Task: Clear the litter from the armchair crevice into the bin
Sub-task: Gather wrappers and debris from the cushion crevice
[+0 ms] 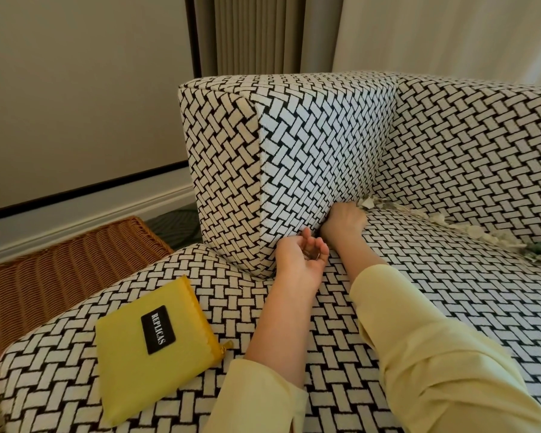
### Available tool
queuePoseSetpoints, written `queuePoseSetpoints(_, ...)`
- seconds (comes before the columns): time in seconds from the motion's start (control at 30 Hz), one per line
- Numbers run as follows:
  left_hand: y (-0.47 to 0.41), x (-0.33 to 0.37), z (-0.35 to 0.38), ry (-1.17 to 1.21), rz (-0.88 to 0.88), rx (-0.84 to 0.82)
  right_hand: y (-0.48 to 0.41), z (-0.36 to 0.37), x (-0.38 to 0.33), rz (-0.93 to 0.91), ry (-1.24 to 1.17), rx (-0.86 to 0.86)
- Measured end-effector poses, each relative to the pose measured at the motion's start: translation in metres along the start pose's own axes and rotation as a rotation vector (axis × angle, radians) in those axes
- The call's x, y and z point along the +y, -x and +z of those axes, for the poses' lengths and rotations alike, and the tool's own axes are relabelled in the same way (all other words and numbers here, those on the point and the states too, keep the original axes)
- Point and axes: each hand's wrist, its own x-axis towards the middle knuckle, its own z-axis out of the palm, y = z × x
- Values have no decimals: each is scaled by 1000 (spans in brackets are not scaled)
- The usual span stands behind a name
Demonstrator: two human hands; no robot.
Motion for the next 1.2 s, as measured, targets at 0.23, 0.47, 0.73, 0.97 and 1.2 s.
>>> queuePoseSetpoints(0.23,-6,0,1,-55,7,-11,1,-1,2,-24,83,-10)
queuePoseSetpoints(0.47,-9,-1,3,-129,21,-53,-5,-2,0,0,134,-54)
queuePoseSetpoints(0.73,-19,-1,2,-133,5,-85,-6,2,1,-77,201,-50)
queuePoseSetpoints(0.97,-27,-3,3,-124,16,-169,-2,2,7,-136,234,-51)
queuePoseSetpoints(1.2,-29,-5,1,-108,44,-187,5,2,10,-68,-13,29)
